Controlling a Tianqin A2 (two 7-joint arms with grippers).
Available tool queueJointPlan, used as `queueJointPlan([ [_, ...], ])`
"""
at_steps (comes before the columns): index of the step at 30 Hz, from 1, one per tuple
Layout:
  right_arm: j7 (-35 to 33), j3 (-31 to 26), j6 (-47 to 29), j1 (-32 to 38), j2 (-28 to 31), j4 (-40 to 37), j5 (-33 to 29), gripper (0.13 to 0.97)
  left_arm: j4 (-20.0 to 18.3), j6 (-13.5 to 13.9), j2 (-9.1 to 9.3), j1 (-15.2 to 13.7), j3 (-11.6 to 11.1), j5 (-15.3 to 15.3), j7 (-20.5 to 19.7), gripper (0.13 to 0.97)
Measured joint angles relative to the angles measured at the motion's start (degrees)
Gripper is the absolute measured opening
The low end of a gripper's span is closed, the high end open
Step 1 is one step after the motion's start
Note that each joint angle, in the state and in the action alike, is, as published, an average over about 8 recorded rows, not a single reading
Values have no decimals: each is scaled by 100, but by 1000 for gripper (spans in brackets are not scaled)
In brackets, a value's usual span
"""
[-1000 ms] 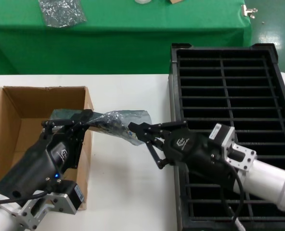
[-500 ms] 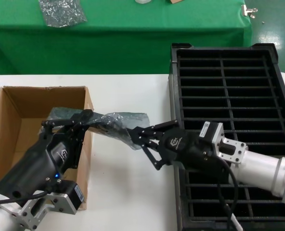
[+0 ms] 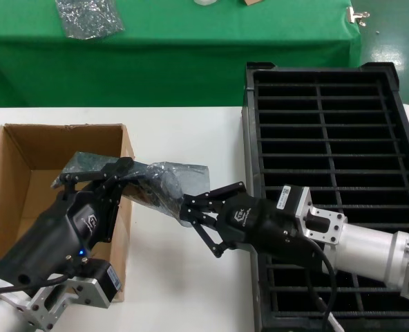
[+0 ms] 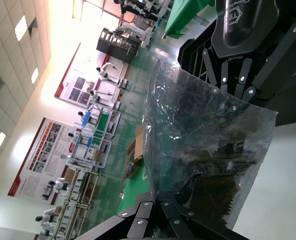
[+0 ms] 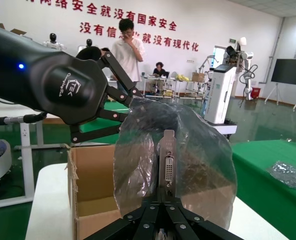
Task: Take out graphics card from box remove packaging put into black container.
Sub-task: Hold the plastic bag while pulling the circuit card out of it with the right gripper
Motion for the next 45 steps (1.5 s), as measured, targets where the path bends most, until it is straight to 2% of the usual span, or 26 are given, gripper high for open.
queueJointPlan([
  [12,5,57,99,25,-103,-85,-21,134,0,0,0,0,0,0,0,139],
  [21,-30,126,87,-17,-131,-65,47,171,0,0,0,0,0,0,0,139],
  [29,-40,178,146,-56,-168,-30,78,274,0,0,0,0,0,0,0,139],
  [42,63,233,172,-235,-57,304,135,290,0,0,0,0,0,0,0,139],
  [45,122,228,155,-329,29,470,139,259,0,0,0,0,0,0,0,139],
])
